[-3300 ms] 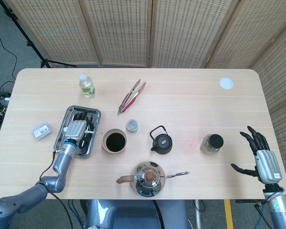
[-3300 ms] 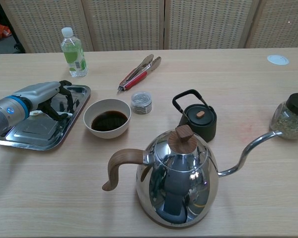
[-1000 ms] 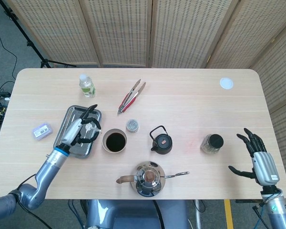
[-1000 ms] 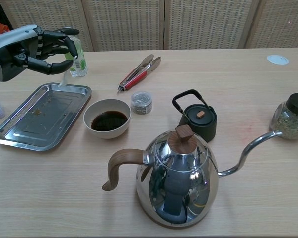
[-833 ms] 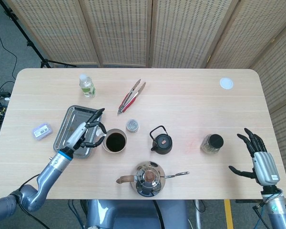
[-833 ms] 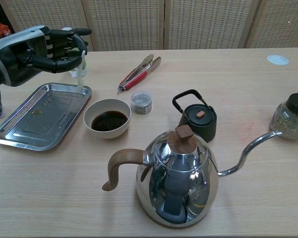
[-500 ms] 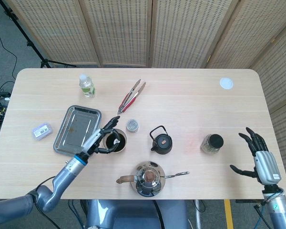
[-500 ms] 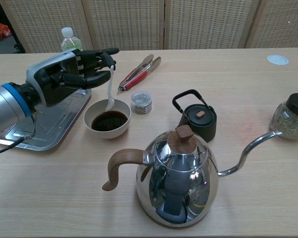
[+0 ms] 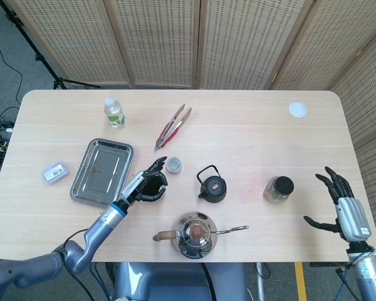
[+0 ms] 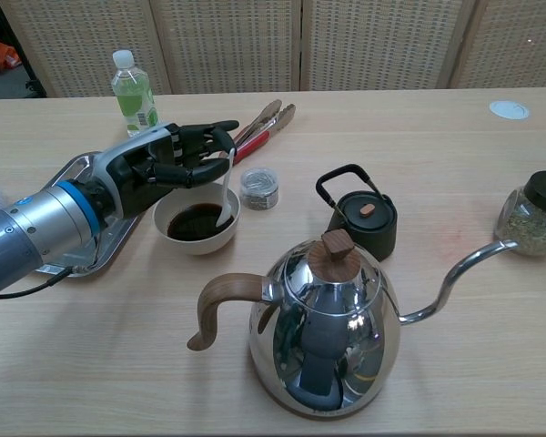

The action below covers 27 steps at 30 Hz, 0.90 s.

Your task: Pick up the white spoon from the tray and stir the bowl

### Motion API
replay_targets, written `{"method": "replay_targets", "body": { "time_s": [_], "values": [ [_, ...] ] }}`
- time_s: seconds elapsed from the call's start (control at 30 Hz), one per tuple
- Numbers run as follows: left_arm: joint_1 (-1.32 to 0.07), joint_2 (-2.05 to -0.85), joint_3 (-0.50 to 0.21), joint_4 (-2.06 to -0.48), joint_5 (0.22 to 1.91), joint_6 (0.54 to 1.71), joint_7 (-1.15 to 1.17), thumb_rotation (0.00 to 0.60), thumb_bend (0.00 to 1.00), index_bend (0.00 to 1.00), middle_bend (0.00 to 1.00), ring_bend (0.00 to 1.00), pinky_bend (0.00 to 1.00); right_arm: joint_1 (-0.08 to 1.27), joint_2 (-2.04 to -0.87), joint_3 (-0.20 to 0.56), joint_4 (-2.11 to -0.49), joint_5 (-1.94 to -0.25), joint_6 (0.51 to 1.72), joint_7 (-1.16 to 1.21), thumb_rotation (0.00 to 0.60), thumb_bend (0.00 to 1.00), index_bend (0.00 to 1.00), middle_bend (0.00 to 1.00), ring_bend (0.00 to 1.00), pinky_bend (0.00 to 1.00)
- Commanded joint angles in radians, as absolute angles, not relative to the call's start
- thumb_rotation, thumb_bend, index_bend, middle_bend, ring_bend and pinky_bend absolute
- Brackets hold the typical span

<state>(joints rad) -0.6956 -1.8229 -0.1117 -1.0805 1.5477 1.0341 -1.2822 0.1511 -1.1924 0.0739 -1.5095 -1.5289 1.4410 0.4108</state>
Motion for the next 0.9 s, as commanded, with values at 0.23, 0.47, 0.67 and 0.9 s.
{"method": "replay_targets", "body": {
  "time_s": [0.23, 0.47, 0.67, 0.9],
  "values": [
    [-0.703, -1.871, -0.108, -0.993, 1.530, 1.030, -1.304, 0.600, 0.44, 0.72, 0.00, 0.00, 0.00, 0.153, -1.195, 0.073, -1.506, -1.528, 1.436, 0.411, 0.600, 0.00, 0.11, 0.00, 0.00, 0.00],
    [-0.698, -1.912, -0.109, -0.919, 1.517, 1.043, -1.324, 0.600, 0.44, 0.72, 0.00, 0.00, 0.00, 0.155, -1.197, 0.074, -1.501, -1.523, 1.430, 0.412, 0.600, 0.00, 0.11, 0.00, 0.00, 0.00],
    [-0.692, -1.945, -0.107, -0.869, 1.517, 1.066, -1.317, 0.600, 0.44, 0.72, 0.00, 0.00, 0.00, 0.154, -1.196, 0.075, -1.499, -1.522, 1.430, 0.418, 0.600, 0.00, 0.11, 0.00, 0.00, 0.00],
    [-0.696, -1.965, -0.112, -0.827, 1.507, 1.061, -1.302, 0.600, 0.44, 0.72, 0.00, 0.00, 0.00, 0.156, -1.195, 0.073, -1.496, -1.522, 1.425, 0.425, 0.600, 0.00, 0.11, 0.00, 0.00, 0.00]
  ]
}}
